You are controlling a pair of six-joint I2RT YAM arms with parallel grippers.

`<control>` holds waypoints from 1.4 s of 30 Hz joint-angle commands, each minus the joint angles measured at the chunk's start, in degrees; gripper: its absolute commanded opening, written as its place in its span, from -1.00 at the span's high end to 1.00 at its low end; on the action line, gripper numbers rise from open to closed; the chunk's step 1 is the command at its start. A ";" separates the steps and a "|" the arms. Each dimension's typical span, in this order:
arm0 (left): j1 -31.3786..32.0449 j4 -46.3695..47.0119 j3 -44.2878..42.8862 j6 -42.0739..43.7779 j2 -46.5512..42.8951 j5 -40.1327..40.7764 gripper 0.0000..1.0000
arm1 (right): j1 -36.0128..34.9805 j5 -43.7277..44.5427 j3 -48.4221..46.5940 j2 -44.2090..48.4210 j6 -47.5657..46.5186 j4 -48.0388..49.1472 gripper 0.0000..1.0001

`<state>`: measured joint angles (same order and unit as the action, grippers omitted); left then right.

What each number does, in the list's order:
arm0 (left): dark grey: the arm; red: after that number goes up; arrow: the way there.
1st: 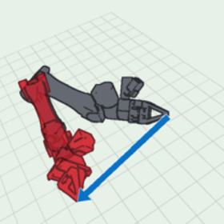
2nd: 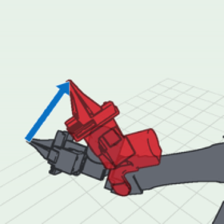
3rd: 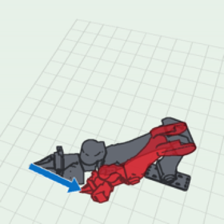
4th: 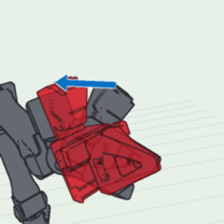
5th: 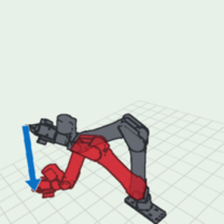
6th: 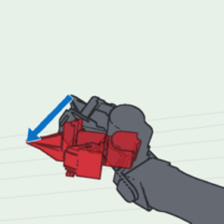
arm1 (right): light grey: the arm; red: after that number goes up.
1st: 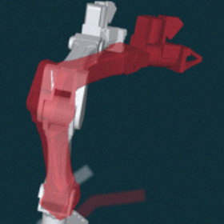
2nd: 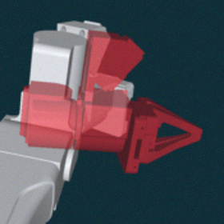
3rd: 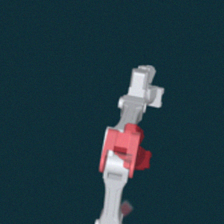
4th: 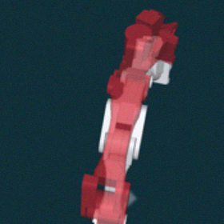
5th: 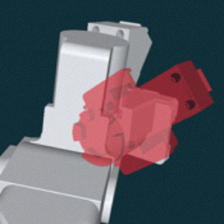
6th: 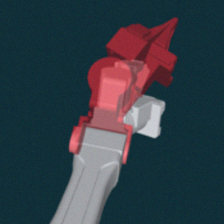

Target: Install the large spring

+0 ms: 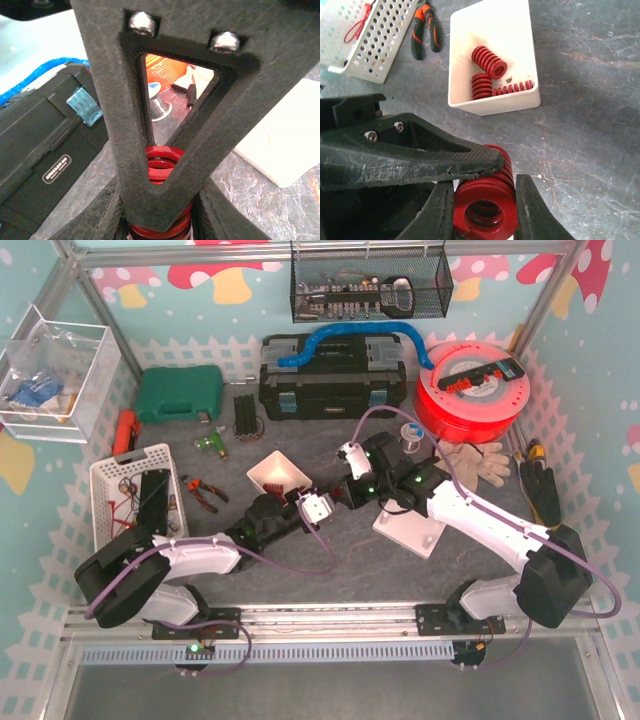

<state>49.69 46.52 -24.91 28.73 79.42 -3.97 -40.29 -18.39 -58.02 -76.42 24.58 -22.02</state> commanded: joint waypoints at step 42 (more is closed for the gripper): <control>2.77 -0.63 3.70 -19.77 -13.71 20.05 -0.99 | 27.45 33.40 0.28 9.93 29.21 -37.51 1.00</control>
<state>51.90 47.79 -20.01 9.17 66.06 16.32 -13.28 17.28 -58.98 -66.41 54.48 -59.92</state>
